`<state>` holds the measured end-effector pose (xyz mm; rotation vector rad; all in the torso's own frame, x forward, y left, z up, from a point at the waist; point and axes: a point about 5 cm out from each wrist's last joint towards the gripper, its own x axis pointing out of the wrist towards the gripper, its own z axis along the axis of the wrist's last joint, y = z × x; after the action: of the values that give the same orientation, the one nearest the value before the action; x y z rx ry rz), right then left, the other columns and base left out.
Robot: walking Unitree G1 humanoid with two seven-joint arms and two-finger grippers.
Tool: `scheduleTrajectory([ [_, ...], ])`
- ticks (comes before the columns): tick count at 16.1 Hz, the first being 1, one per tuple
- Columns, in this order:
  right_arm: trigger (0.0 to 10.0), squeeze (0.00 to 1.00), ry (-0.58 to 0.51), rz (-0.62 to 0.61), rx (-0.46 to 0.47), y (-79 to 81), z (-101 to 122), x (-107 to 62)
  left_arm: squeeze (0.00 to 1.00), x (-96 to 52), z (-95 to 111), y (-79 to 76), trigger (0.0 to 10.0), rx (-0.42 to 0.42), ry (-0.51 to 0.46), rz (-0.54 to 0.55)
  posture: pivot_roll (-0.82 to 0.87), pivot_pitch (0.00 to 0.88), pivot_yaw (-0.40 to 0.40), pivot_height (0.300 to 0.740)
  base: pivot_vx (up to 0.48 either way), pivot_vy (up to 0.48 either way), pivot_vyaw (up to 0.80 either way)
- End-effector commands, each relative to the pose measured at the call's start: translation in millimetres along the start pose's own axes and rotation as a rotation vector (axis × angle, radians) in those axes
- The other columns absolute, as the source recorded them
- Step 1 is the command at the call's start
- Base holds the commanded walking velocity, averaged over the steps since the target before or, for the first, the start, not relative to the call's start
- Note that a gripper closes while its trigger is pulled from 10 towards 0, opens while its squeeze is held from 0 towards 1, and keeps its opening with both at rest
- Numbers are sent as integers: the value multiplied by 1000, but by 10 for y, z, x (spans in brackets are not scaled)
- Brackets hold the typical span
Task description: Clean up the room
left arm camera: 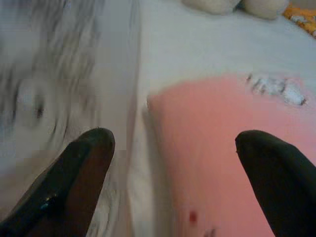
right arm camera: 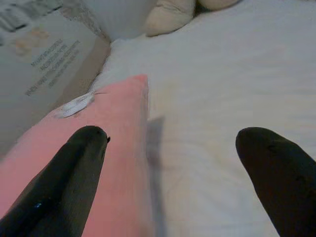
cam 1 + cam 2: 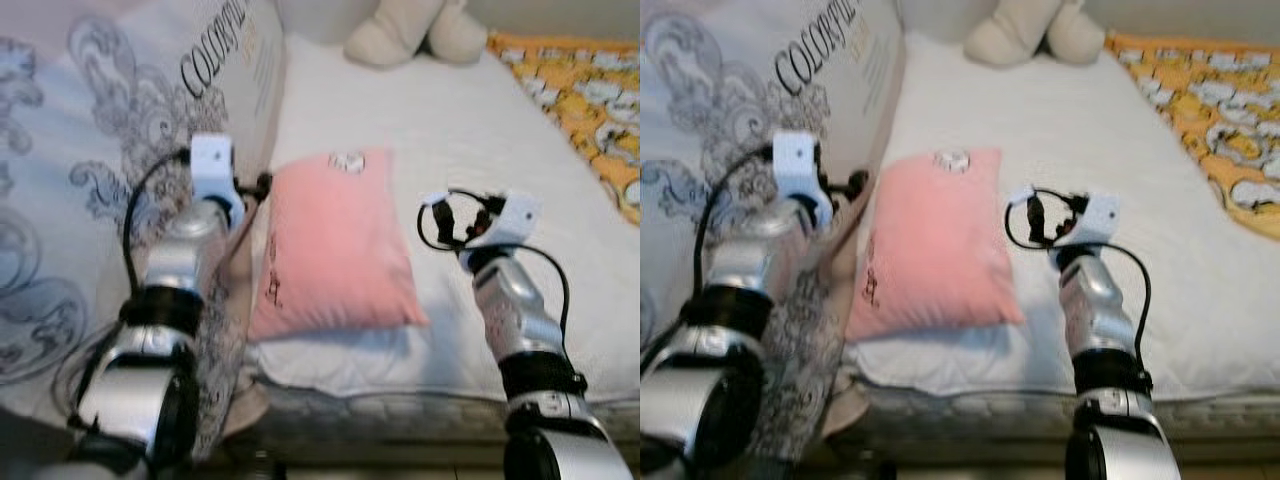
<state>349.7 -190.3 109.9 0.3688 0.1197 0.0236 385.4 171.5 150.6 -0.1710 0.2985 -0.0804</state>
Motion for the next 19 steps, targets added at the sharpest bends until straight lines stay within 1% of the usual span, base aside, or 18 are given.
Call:
scheduleTrajectory([
  [1, 10000, 0, 14, 13, 41, 12, 13, 25, 0, 9, -18, 42, 10000, -59, 42, -2, 18, 20, 1, 740, 0, 0, 0],
  [2, 10000, 0, 33, 17, 56, -10, -10, 22, 0, 16, -39, 56, 10000, -96, 62, -7, 16, 33, 3, 740, 0, 0, 0],
  [3, 10000, 0, 79, 41, 75, -42, -69, 30, 0, 32, -87, 112, 10000, -145, 88, 10, 6, 71, 6, 740, 0, 0, 0],
  [4, 10000, 0, 96, 48, 82, -51, -89, 32, 0, 37, -100, 129, 10000, -156, 95, 14, 6, 71, 6, 740, 0, 0, 0],
  [5, 10000, 0, 121, 68, 87, -51, -120, 39, 0, 43, -139, 159, 10000, -180, 112, 24, 4, 93, 1, 740, 0, 0, 0],
  [7, 10000, 0, 145, 68, 79, -82, -158, 38, 0, 50, -180, 137, 10000, -224, 127, 8, 6, 122, -5, 740, 0, 0, 0],
  [8, 10000, 0, 162, 62, 64, -128, -196, 34, 0, 60, -227, 115, 10000, -276, 148, -1, 2, 144, -4, 740, 0, 0, 0],
  [10, 10000, 0, 166, 48, 39, -170, -244, 43, 0, 72, -313, 88, 10000, -293, 169, 5, 2, 169, 2, 740, 0, 0, 0],
  [12, 10000, 0, 171, 55, 27, -148, -271, 60, 0, 75, -365, 85, 10000, -301, 176, 19, 4, 181, 1, 740, 0, 0, 0],
  [13, 10000, 0, 177, 65, 21, -118, -291, 70, 0, 75, -392, 80, 10000, -318, 180, 23, 6, 192, 2, 740, 0, 0, 0],
  [15, 10000, 0, 193, 119, 22, 18, -340, 106, 0, 69, -426, 93, 10000, -370, 186, 30, 7, 208, 0, 740, 0, 0, 0],
  [17, 10000, 0, 185, 181, 36, 181, -325, 159, 0, 60, -434, 123, 10000, -410, 183, 38, 18, 216, -6, 740, 0, 0, 0],
  [18, 10000, 0, 179, 203, 44, 237, -313, 177, 0, 57, -440, 131, 10000, -422, 183, 40, 19, 216, -8, 740, 0, 0, 0],
  [19, 10000, 0, 164, 258, 72, 402, -280, 225, 0, 49, -486, 130, 10000, -436, 192, 37, 23, 216, -13, 740, 0, 0, 0],
])
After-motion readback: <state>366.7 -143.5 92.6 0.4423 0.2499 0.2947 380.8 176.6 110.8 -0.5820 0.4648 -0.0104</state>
